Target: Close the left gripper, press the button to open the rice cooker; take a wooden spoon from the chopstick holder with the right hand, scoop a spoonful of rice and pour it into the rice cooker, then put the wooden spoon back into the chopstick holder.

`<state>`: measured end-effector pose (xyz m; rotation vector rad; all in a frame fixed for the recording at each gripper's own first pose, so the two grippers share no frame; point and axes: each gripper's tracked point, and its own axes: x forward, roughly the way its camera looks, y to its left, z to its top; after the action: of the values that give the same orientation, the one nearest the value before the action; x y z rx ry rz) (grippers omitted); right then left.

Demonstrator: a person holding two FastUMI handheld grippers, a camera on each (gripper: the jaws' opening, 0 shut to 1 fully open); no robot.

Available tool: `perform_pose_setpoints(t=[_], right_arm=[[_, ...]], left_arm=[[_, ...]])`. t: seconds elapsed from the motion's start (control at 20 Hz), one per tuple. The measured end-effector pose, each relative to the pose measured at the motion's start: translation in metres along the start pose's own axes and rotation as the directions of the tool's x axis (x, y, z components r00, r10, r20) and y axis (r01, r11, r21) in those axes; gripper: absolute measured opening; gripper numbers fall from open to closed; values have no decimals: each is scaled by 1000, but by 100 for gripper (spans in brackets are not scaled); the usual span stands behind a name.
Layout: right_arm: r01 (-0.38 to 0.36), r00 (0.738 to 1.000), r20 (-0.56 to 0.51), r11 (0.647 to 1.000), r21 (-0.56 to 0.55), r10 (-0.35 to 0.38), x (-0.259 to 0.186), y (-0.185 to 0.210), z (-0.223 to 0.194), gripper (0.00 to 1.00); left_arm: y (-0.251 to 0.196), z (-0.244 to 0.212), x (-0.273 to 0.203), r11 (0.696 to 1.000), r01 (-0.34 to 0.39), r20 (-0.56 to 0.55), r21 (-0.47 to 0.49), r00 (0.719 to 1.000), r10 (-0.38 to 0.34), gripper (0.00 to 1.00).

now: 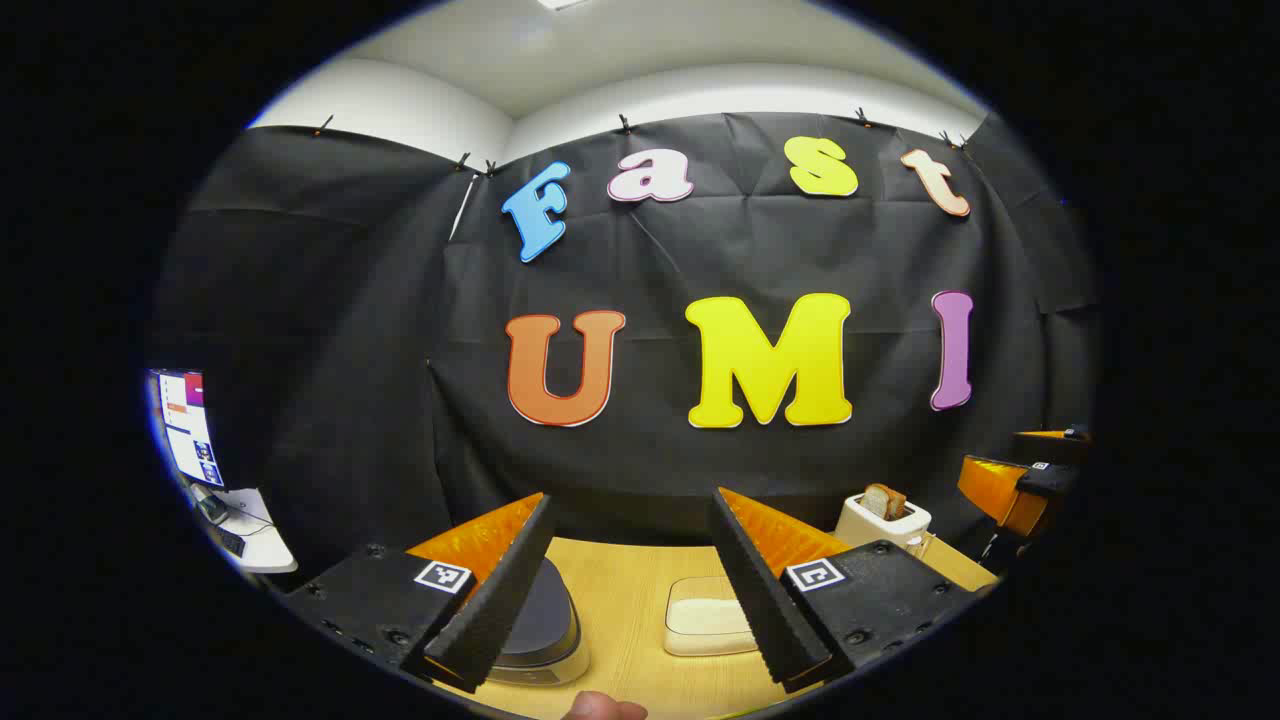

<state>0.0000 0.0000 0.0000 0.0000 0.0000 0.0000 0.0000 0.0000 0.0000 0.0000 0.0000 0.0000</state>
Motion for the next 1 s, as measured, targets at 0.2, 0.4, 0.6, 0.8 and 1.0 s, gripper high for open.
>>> perform_pose_setpoints(t=[0.2, 0.4, 0.6, 0.8, 1.0], right_arm=[[14, 1000, -19, 1000, 5, -14, 4, -7, -6, 97], [25, 999, -39, 999, 20, -24, 2, -9, -11, 93], [25, 999, -46, 999, 28, -24, 2, -8, -11, 95], [16, 999, -39, 1000, 22, -16, 0, -5, -8, 95], [9, 999, -43, 1000, 24, -8, 2, -4, -9, 95]], left_arm=[[-1, -5, 2, 1000, 2, -17, 2, 1000, -2, 98], [3, -10, 2, 1000, 7, -32, 8, 999, -7, 98], [14, -10, 0, 1000, -9, -39, 14, 999, 10, 98], [17, -8, -1, 1000, -15, -33, 25, 999, 16, 98], [19, -8, -3, 999, -25, -31, 33, 999, 26, 98]])
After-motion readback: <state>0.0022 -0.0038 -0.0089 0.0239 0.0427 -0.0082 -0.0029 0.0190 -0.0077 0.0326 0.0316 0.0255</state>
